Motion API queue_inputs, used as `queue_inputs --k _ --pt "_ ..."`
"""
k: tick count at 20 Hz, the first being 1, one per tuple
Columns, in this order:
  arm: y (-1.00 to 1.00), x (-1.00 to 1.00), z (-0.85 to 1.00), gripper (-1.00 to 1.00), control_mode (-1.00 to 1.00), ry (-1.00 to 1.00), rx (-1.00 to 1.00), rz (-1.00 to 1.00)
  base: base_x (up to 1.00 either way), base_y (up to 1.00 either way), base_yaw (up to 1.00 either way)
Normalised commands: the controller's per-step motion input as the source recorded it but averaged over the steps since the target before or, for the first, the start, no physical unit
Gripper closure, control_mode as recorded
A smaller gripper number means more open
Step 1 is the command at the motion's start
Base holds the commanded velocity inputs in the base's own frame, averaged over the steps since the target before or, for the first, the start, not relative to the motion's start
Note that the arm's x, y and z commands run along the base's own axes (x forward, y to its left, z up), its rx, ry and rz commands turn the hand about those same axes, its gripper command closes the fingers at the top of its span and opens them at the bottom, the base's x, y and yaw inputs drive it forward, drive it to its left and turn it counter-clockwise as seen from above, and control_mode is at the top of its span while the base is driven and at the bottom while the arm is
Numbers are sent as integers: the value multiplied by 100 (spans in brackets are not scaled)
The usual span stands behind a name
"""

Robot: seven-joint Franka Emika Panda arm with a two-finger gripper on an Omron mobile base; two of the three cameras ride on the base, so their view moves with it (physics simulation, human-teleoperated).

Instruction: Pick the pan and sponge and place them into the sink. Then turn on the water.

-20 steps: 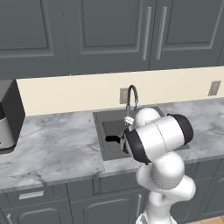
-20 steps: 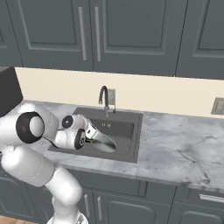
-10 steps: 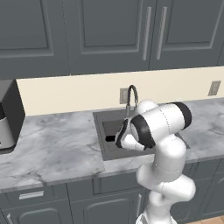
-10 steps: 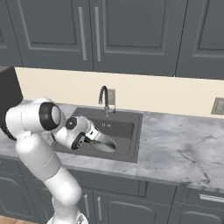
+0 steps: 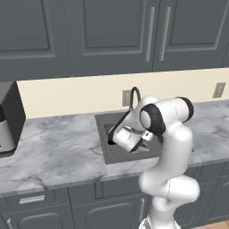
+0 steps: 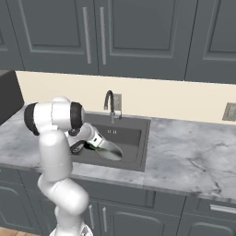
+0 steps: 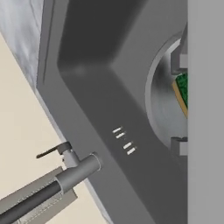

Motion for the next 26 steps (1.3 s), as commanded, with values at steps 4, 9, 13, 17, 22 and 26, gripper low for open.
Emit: queue_inputs --k 4,9,13,17,22,26 --pt "-2 16 -32 100 -100 -3 0 0 0 0 0" --pt "-12 13 -40 100 -100 -2 0 1 0 0 0" --pt "-17 9 -41 100 -100 -2 0 0 0 0 0" --pt "-12 12 -36 100 -100 -1 0 0 0 0 0" --pt "-14 14 -33 100 -100 0 0 0 0 0 0" --pt "-14 15 -30 100 -100 0 0 0 0 0 0"
